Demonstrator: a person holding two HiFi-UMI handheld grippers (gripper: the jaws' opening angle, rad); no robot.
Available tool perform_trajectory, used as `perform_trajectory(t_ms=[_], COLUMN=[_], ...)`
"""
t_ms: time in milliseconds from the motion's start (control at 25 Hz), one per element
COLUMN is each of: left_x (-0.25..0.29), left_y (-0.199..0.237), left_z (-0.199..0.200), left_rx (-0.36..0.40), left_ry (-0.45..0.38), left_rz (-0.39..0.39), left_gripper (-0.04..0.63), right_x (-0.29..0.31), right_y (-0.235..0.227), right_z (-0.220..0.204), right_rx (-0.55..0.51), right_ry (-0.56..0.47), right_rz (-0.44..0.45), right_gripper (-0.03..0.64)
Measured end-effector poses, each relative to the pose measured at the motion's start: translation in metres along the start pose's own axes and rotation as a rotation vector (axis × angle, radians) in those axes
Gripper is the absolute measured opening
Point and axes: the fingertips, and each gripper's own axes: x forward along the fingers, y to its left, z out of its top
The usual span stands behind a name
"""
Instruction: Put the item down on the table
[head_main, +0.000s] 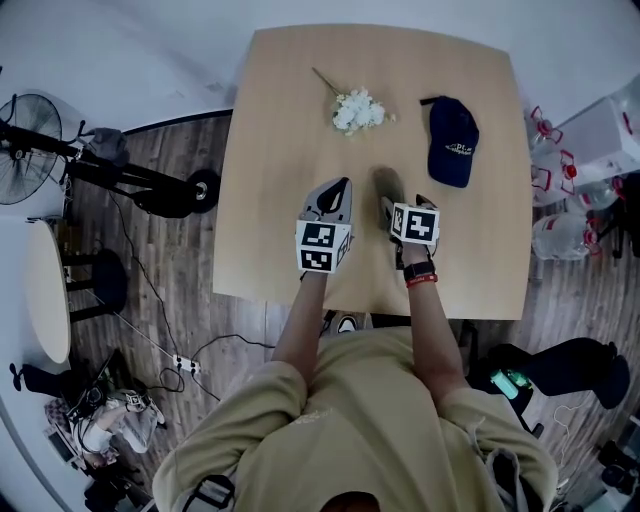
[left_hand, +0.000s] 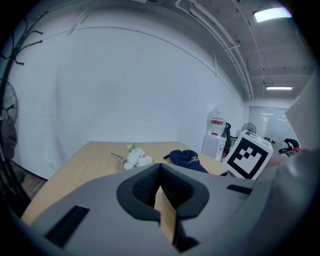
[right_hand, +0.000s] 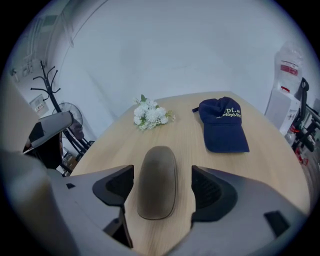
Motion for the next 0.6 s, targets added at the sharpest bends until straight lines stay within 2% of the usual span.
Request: perform_trajectory(t_ms=[600], left_x=[-0.076], left_y=[-0.032], left_z=[0.009], left_rx=[0.03], left_ry=[-0.054], left_rz=[0.001], left_gripper=[0.023], right_x=[-0.086], right_y=[0.014], right_z=[-0.032], right_rx=[-0.027], right_ry=[-0.13], right_rz=[-0.01], right_gripper=[0.344])
